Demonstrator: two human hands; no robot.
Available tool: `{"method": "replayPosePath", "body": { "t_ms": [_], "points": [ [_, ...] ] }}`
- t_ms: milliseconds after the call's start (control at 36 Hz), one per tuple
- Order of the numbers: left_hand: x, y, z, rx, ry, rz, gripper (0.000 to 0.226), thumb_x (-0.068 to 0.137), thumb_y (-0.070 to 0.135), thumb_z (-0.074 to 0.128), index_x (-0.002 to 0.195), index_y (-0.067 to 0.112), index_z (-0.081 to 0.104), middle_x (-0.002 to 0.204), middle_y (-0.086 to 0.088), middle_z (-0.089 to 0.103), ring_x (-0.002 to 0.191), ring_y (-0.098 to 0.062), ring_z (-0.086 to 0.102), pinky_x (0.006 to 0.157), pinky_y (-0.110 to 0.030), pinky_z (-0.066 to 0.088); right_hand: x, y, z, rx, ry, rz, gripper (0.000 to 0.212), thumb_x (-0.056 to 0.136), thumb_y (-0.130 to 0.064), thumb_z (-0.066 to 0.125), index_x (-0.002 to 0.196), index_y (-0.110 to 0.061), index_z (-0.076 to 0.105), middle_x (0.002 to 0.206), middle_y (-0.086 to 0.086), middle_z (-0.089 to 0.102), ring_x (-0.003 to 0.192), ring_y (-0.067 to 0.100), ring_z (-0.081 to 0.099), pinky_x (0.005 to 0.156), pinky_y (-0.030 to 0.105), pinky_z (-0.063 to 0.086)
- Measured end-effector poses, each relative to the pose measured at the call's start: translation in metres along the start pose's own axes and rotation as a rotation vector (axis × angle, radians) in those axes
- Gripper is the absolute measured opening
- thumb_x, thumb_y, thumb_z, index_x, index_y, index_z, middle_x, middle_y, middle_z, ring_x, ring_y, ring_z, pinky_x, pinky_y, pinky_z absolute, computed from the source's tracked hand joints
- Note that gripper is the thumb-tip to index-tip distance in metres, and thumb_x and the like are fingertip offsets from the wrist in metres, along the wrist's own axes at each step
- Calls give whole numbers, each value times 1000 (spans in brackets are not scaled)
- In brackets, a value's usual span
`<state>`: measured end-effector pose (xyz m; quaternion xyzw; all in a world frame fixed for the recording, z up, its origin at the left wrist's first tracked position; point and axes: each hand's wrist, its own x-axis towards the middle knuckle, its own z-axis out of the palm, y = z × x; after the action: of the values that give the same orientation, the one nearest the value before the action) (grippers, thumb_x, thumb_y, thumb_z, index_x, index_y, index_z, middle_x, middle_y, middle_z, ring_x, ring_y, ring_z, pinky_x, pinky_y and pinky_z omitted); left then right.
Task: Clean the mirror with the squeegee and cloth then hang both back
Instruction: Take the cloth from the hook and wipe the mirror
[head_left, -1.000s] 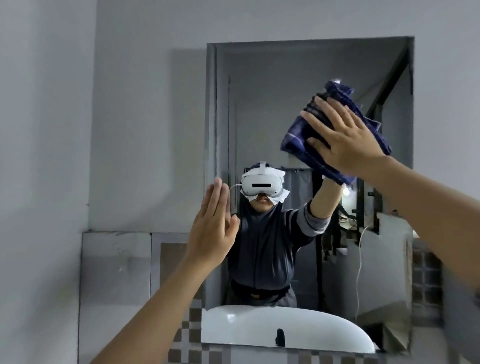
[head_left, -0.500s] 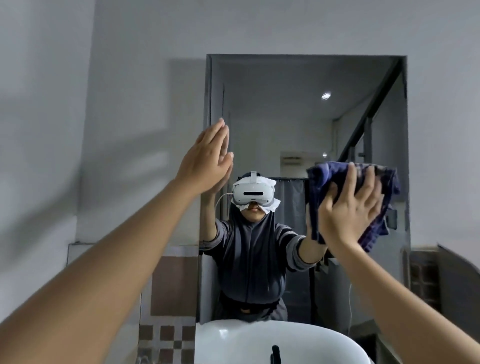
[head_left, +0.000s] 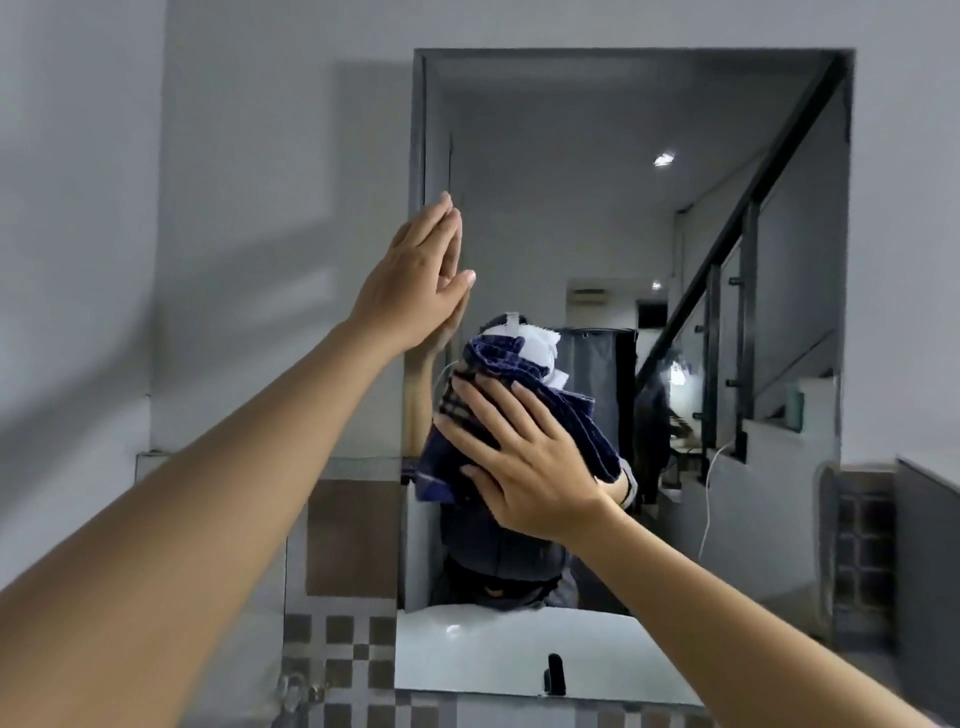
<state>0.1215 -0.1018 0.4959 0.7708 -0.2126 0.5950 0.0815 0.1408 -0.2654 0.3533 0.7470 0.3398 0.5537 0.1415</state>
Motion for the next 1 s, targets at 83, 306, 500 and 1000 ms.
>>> {"method": "replayPosePath", "body": {
  "t_ms": [83,306,500,1000],
  "points": [
    [-5,3,3,-20,-6,-17,66,90,28,54,143,7,21,155,-4,14,142,-17,11,113,-29,17,-30,44,-9,-108,-33,-49,52,91,-40,38,142,-28,32,153,6,26,142,26,20,116,42,15],
    [-24,11,20,-34,37,-44,68,91,31,51,145,8,17,156,-2,8,143,-12,4,110,-17,2,-101,132,-35,28,191,753,53,88,-37,34,139,-24,36,151,9,28,138,31,22,114,44,14],
    [-50,18,25,-39,2,-34,68,92,29,51,145,9,15,156,-3,6,143,-13,3,108,-14,2,-107,60,-3,214,462,1446,51,92,-30,34,142,-17,30,154,13,20,141,33,15,113,48,12],
    [-59,11,18,-77,-81,-8,72,88,32,57,145,12,18,156,-1,7,143,-12,7,111,-25,15,-34,-82,29,147,70,297,50,91,-34,41,140,-24,37,149,9,35,137,27,25,116,42,14]
  ]
}}
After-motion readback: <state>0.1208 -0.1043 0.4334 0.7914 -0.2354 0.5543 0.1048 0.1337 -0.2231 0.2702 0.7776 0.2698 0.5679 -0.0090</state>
